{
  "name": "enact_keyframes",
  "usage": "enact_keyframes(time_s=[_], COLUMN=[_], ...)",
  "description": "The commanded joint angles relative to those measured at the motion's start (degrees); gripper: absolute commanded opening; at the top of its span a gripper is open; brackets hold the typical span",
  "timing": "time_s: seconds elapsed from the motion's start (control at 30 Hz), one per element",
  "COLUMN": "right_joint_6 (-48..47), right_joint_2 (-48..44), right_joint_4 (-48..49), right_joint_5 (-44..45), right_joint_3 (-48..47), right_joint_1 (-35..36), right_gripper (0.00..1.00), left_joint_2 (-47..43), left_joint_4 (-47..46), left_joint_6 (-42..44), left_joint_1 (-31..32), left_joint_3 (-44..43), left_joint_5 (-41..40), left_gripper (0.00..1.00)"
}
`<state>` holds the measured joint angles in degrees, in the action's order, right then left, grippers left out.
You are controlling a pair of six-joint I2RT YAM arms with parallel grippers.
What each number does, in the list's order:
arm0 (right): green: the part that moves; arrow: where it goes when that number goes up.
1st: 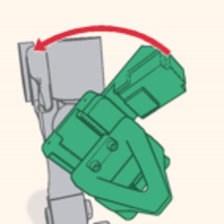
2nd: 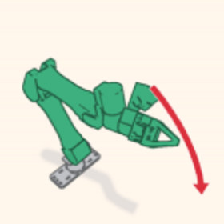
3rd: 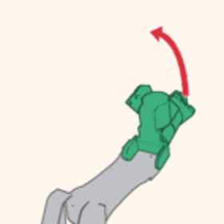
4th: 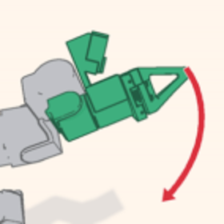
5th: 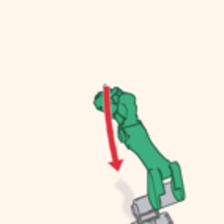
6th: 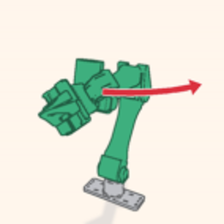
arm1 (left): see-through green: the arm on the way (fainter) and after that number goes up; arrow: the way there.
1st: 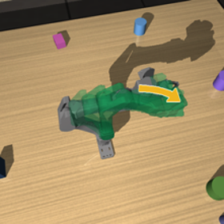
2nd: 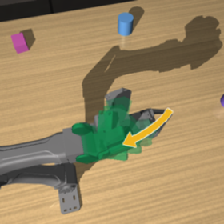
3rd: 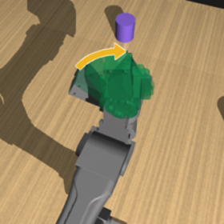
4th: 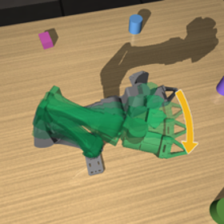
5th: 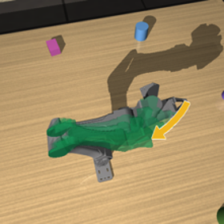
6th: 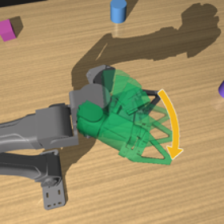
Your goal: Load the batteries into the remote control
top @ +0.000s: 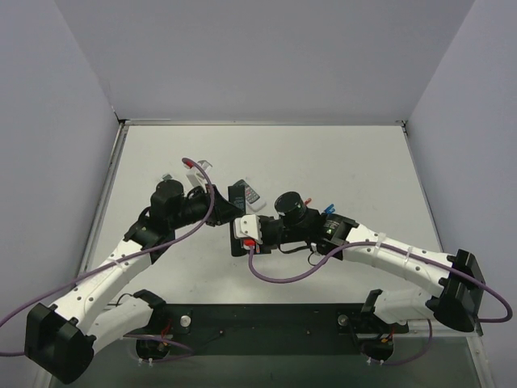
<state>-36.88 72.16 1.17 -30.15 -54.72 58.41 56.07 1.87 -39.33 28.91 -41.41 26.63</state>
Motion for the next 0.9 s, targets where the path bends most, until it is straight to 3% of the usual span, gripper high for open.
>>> enact_keyframes(time_s=[0.0, 0.63, 0.87], right_joint_6=[2.3, 2.6, 5.7], right_joint_2=[1.1, 1.6, 4.2], right_joint_4=[-5.6, -4.5, 2.3], right_joint_5=[-7.7, -8.4, -6.2], right_joint_3=[-1.4, -1.7, -0.3], right_joint_1=[0.3, 0.3, -3.4], right_gripper=[0.36, 0.31, 0.31], left_joint_2=[-2.8, -1.7, 1.4], left_joint_4=[-9.4, -11.2, -13.7], left_joint_6=[4.4, 6.7, 4.7], left_joint_1=[0.3, 0.7, 0.8], left_joint_3=[-0.9, 1.3, 3.3], left_joint_5=[-2.1, -4.6, -5.0], left_gripper=[0.00, 0.00, 0.00])
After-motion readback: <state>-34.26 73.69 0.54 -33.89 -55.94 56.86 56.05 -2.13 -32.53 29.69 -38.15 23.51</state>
